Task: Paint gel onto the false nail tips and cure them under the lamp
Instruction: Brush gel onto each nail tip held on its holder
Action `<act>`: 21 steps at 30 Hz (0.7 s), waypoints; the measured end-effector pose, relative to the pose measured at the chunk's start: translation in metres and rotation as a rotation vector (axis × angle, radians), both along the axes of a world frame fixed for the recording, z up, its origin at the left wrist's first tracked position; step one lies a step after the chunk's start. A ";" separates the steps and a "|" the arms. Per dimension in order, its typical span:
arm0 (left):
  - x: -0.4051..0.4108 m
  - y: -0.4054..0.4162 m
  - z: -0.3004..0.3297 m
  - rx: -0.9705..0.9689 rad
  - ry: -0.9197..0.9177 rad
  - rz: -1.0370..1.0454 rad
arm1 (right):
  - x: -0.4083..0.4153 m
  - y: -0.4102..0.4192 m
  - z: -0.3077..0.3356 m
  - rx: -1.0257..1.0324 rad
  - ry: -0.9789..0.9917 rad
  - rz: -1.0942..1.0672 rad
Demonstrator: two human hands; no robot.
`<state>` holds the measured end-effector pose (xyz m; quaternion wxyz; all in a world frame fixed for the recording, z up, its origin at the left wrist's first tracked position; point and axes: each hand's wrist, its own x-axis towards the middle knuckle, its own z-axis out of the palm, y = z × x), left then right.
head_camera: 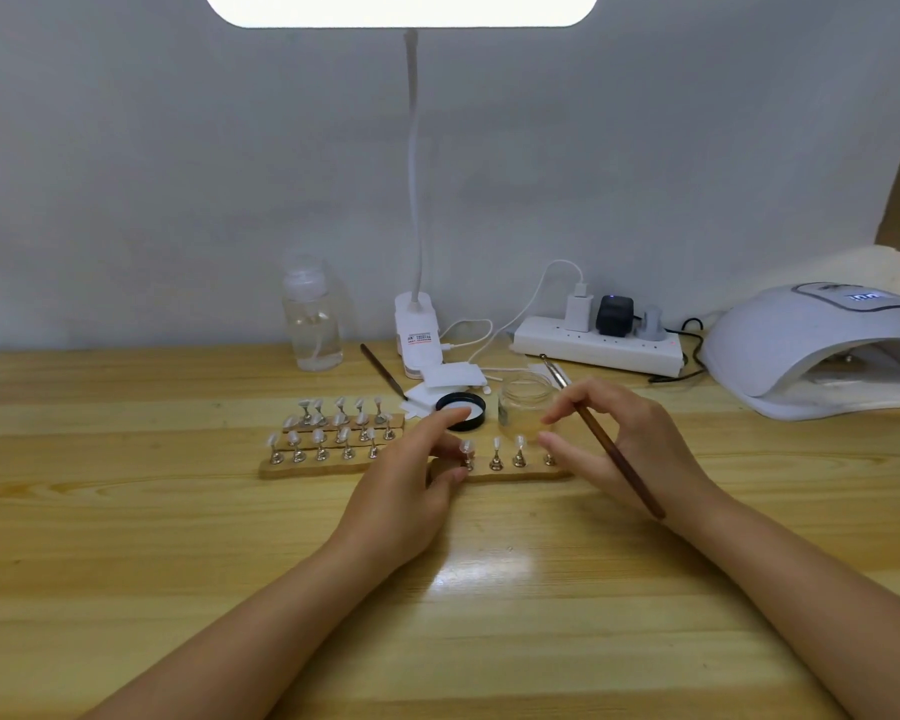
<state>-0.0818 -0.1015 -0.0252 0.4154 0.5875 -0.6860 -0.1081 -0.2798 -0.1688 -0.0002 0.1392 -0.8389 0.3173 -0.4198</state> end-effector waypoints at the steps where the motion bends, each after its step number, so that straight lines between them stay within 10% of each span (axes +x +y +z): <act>1: 0.000 0.000 0.000 0.004 0.005 0.010 | -0.002 -0.001 0.001 0.018 -0.006 0.002; 21: 0.000 0.000 0.001 -0.015 -0.005 0.038 | -0.001 -0.002 0.000 0.275 -0.143 0.047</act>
